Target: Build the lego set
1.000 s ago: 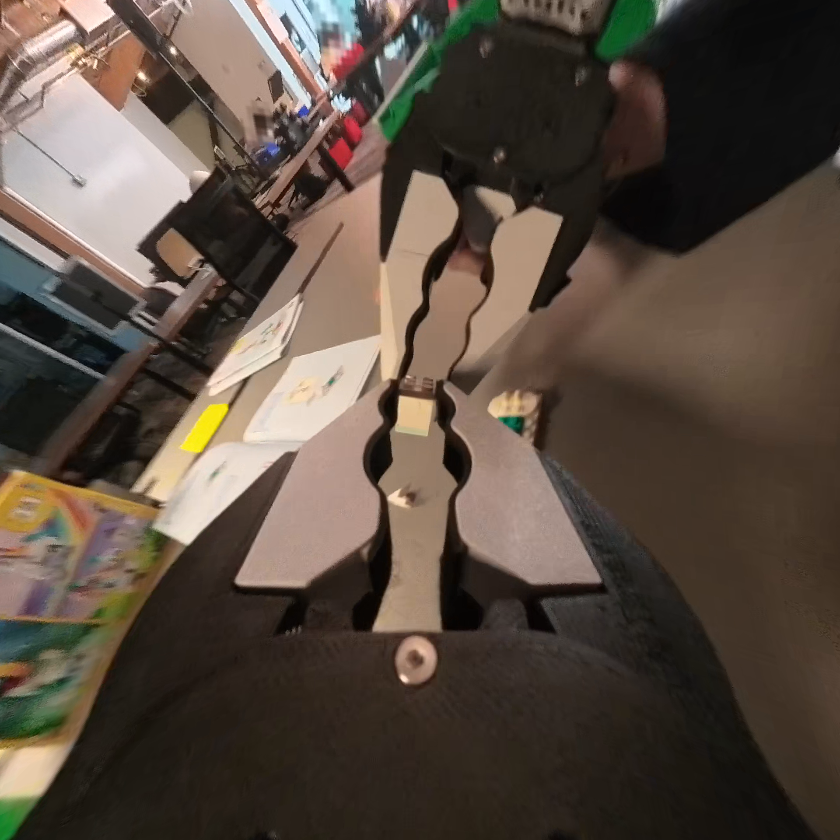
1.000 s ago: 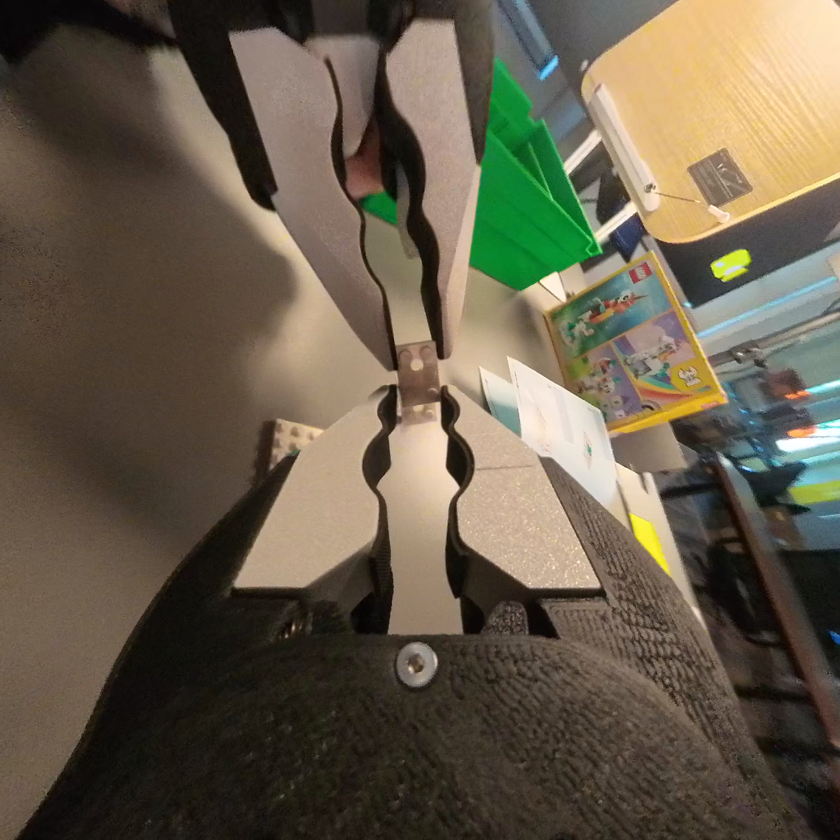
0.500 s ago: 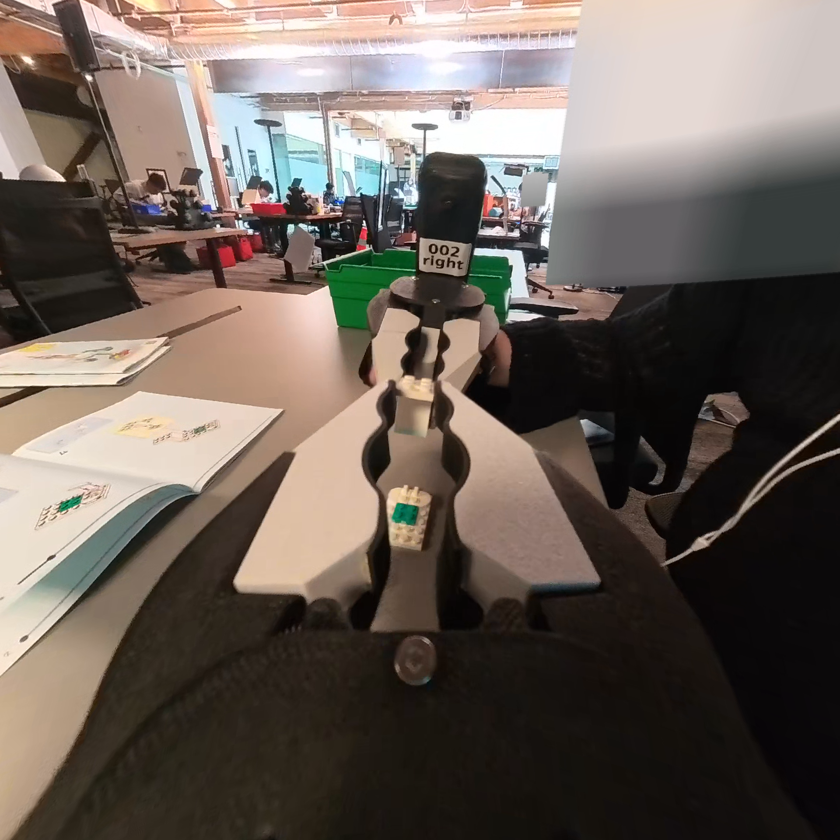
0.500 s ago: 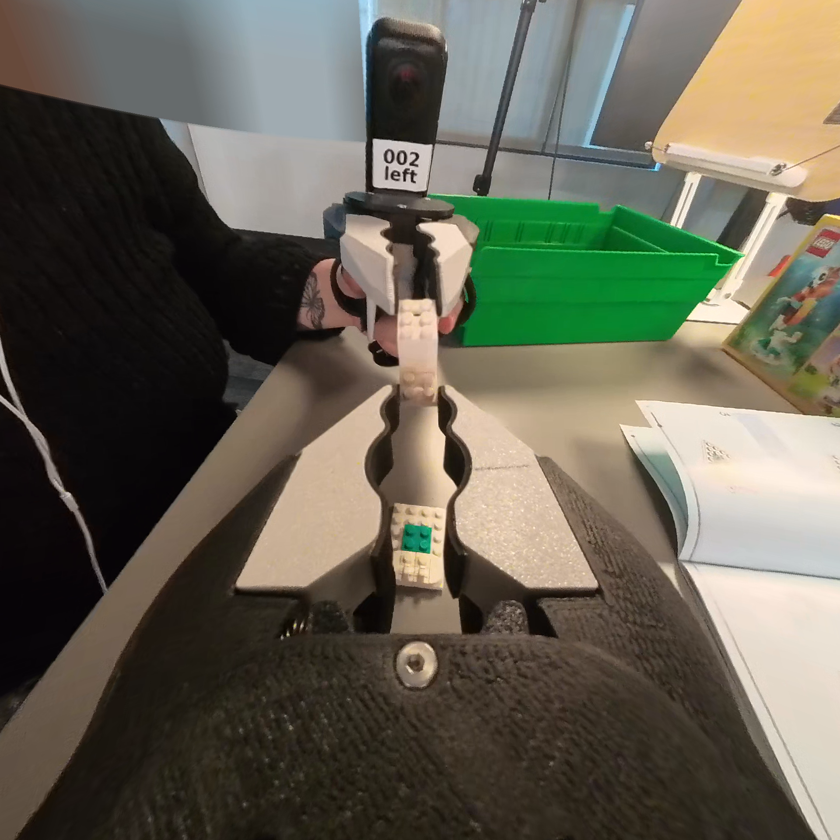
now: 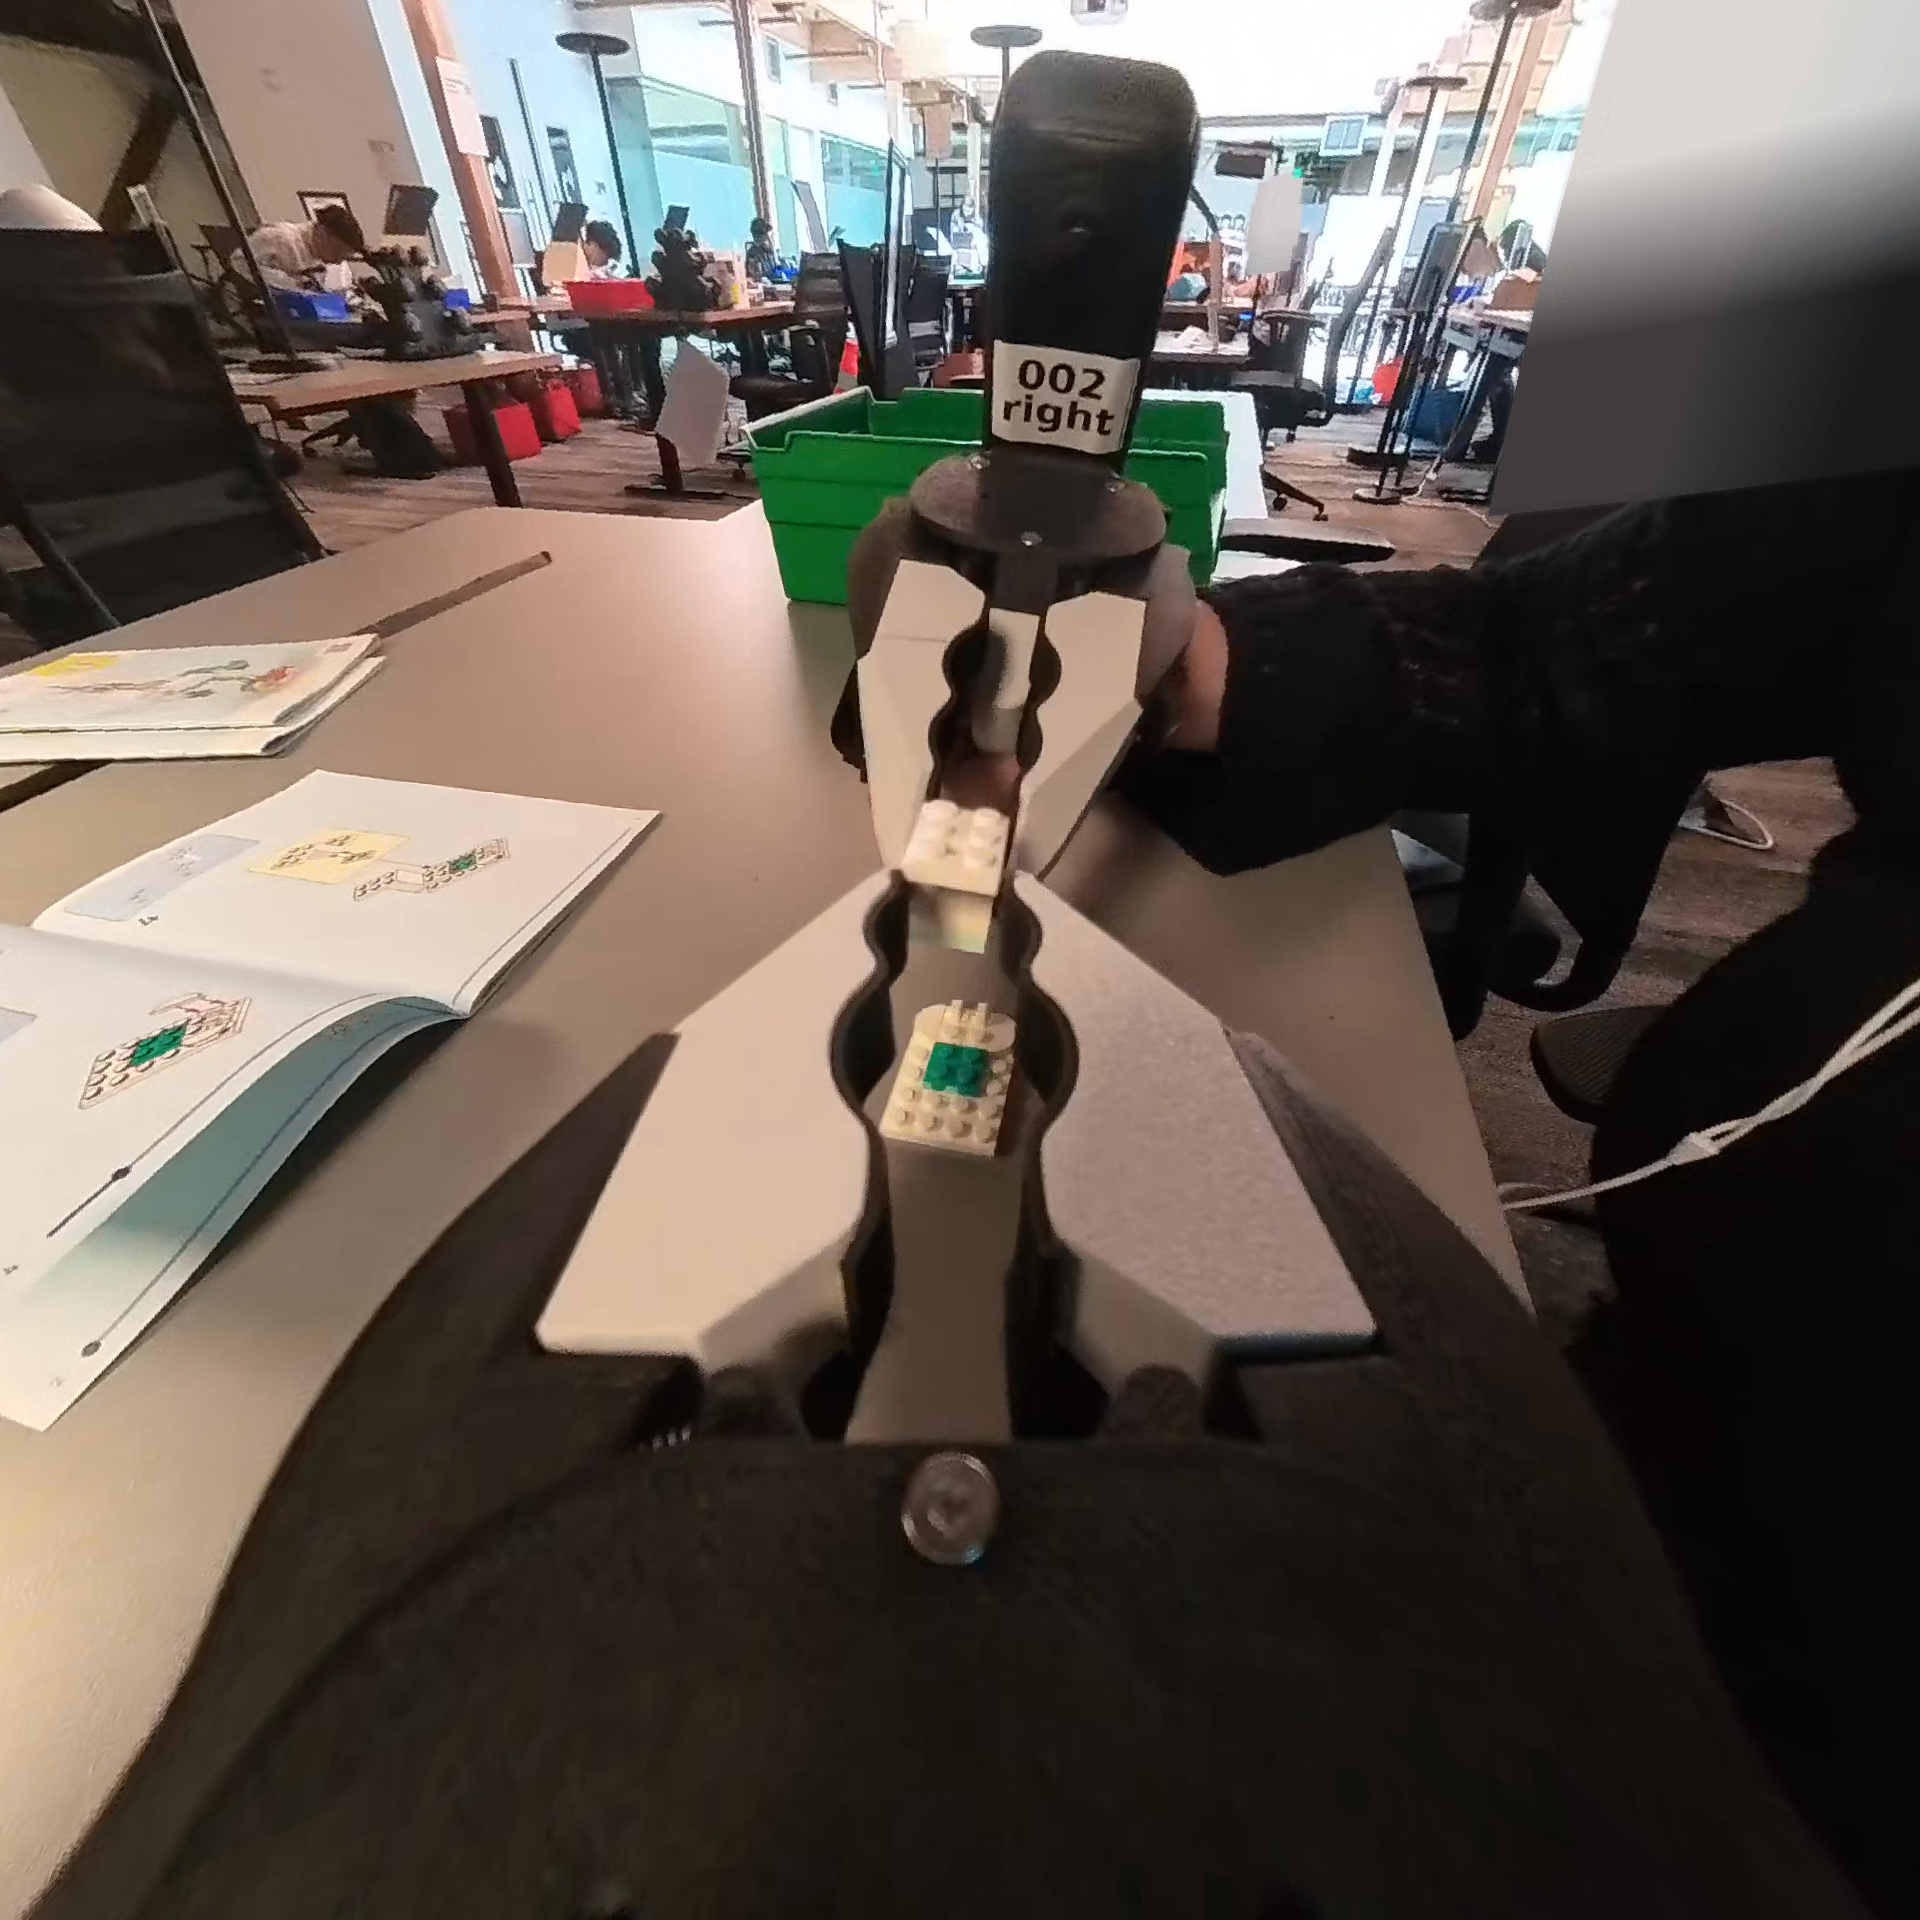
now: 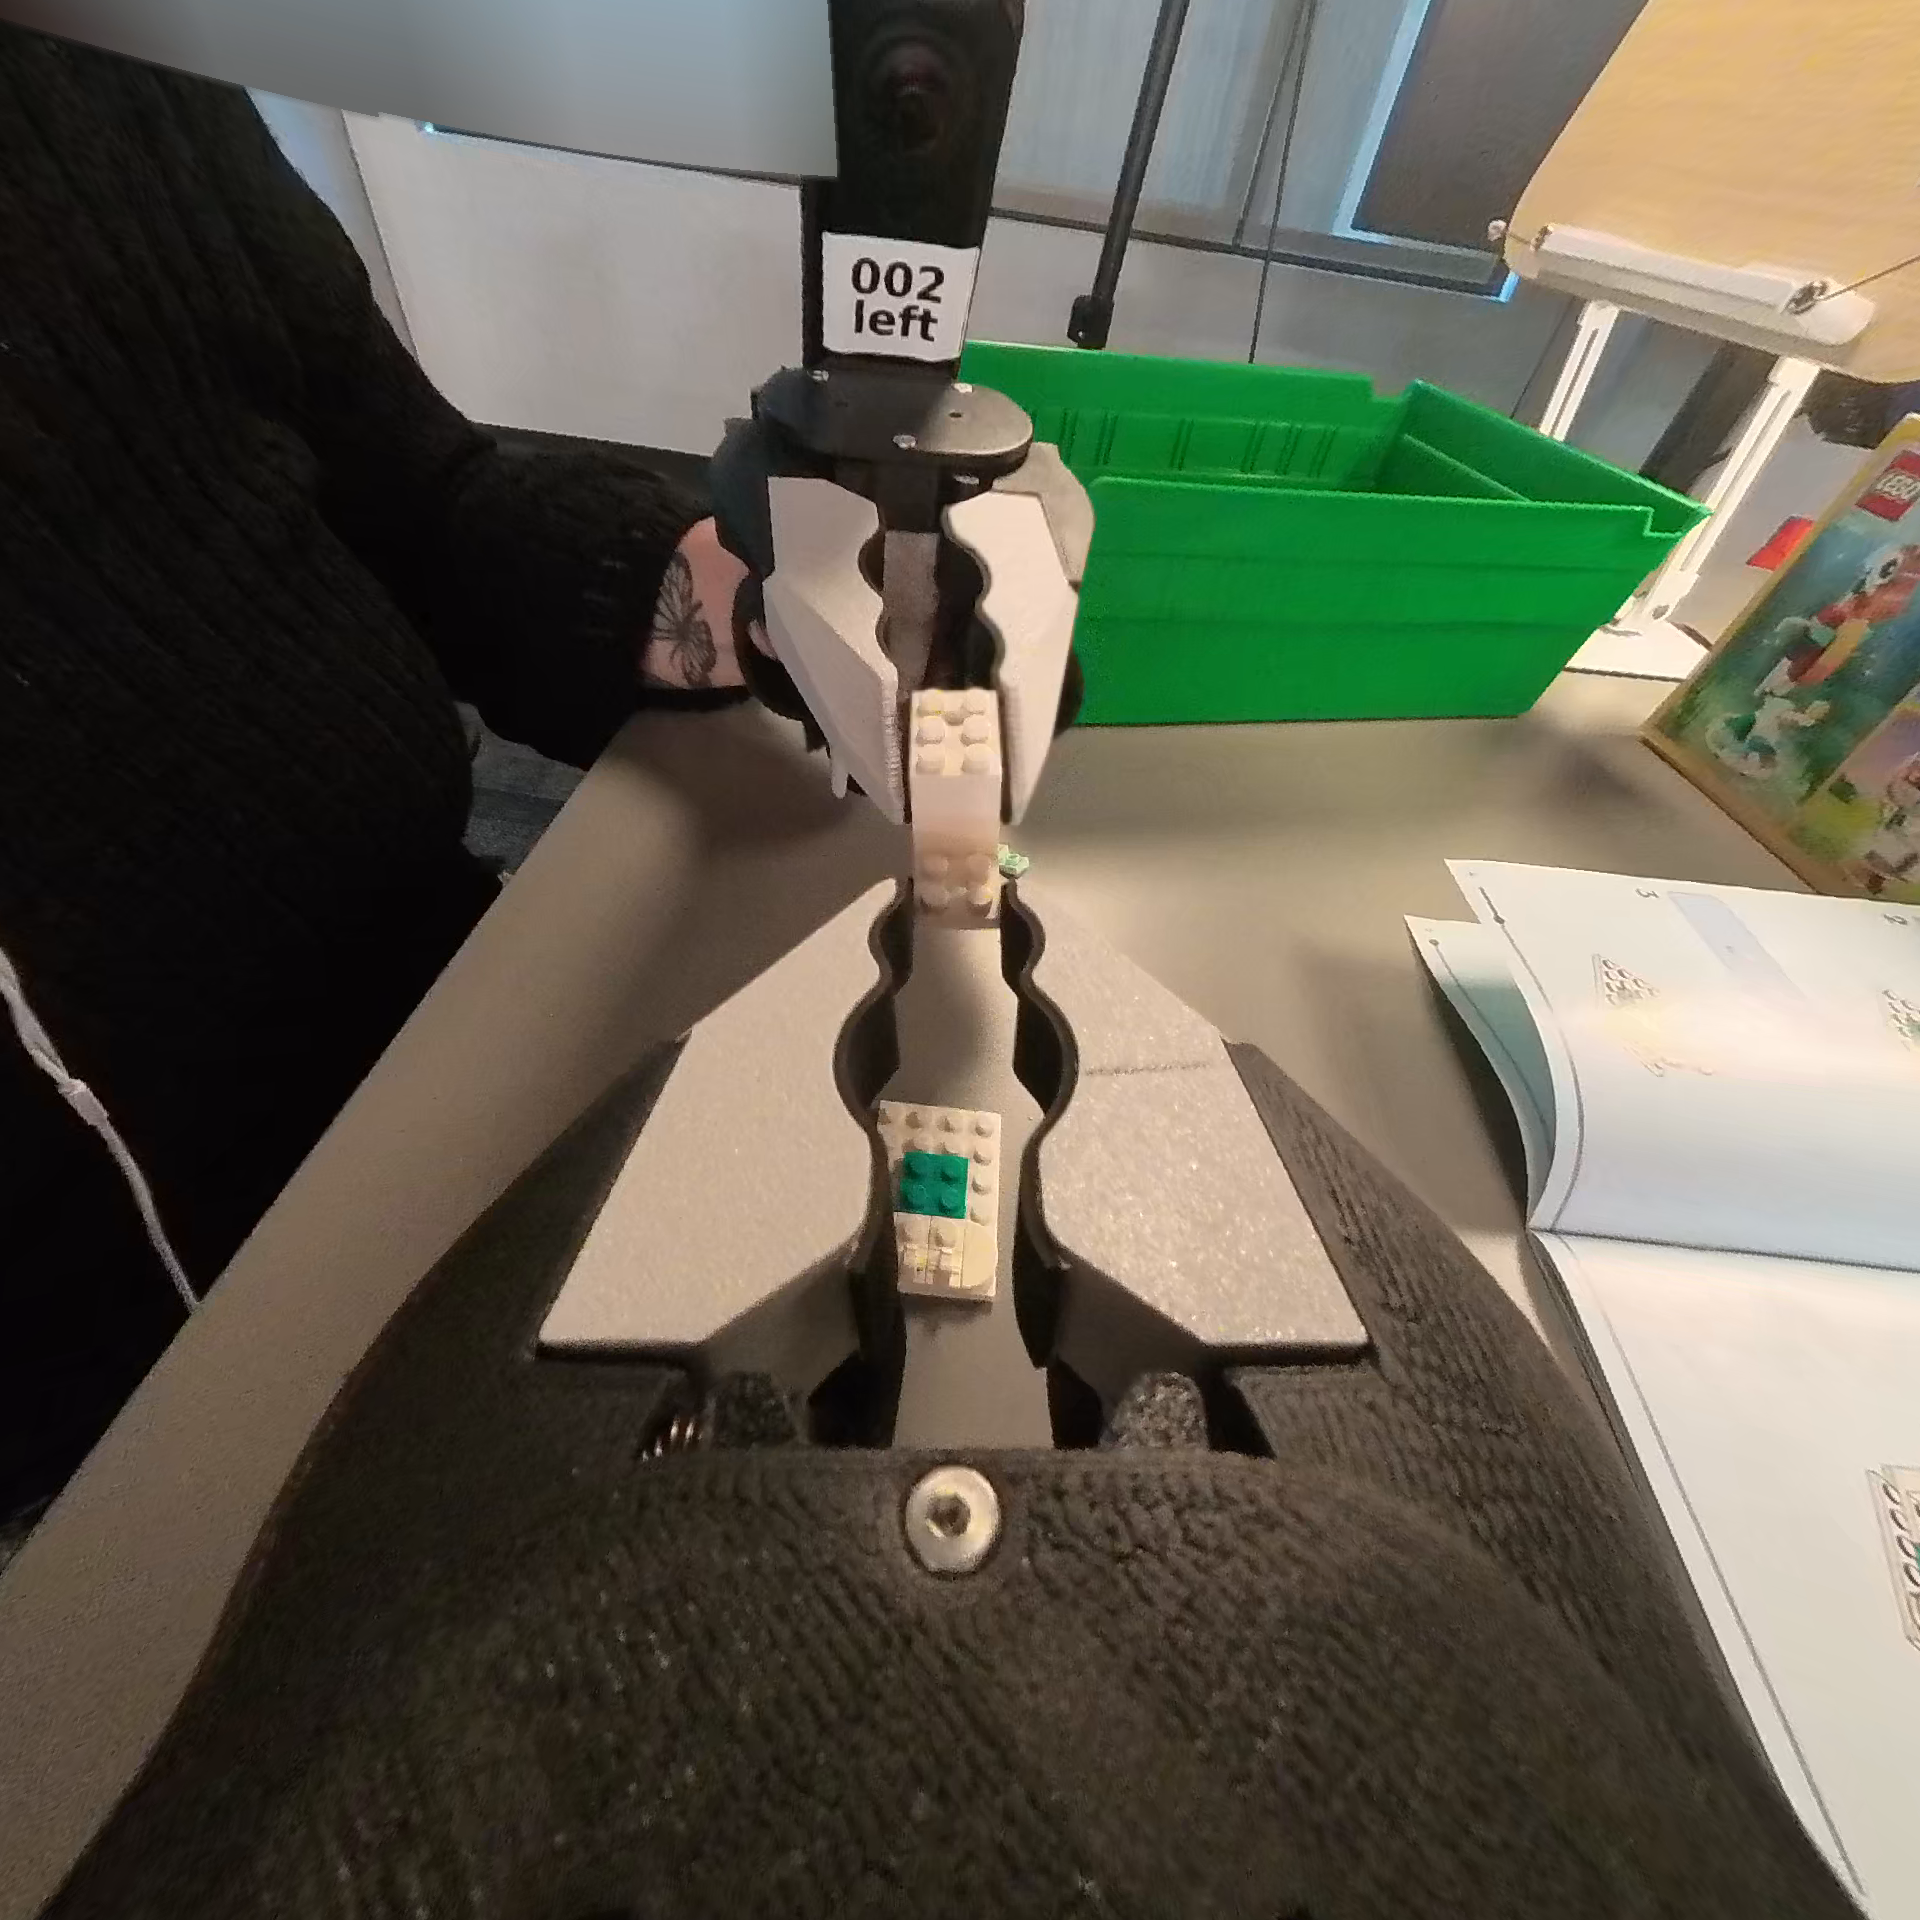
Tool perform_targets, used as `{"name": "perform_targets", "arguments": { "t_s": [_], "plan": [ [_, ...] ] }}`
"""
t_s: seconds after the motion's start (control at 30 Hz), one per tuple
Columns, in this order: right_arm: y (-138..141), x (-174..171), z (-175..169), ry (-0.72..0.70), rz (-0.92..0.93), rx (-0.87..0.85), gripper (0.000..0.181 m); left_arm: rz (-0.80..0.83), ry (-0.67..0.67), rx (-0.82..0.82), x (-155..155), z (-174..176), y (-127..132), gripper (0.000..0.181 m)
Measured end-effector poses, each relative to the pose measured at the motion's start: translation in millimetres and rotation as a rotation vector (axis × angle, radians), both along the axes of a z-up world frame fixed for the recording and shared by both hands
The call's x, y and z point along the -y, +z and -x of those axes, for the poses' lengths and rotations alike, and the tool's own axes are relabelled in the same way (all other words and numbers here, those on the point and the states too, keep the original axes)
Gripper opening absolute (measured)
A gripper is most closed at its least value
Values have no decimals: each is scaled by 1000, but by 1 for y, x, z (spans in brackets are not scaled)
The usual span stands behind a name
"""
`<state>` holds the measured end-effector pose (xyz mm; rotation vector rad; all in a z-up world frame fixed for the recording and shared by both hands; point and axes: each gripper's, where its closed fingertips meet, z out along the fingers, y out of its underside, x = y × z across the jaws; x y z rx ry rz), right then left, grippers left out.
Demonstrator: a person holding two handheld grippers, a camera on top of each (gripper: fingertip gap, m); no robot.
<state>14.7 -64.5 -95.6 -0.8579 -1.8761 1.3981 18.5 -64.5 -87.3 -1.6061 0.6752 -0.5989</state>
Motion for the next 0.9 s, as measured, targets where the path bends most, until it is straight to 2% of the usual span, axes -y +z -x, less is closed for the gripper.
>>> {"name": "perform_targets", "arguments": {
  "t_s": [0.13,0.2,0.27,0.53,0.63,0.7,0.73,0.87,0.9],
  "plan": [
    [-12,-5,-1,-15,-76,34,19,50,26,-20,-5,5,-8,15],
    [-35,-11,-7,-6,-124,174,37,72,49,-23,-7,11,-12,15],
    [-53,-14,-13,8,-141,286,44,97,60,-14,-8,15,-15,14],
    [-81,-17,-18,3,-250,405,44,142,51,21,-9,17,-20,15],
    [-82,-15,-18,4,-259,412,42,151,45,32,-9,17,-21,15],
    [-82,-13,-17,3,-271,410,31,156,41,44,-9,17,-21,15],
    [-82,-13,-17,-2,-267,416,30,159,40,52,-9,17,-20,15],
    [-81,-12,-13,-13,-234,414,29,187,21,96,-8,17,-19,15],
    [-77,-9,-12,-1,-194,398,23,198,14,105,-8,17,-20,15]
  ]
}}
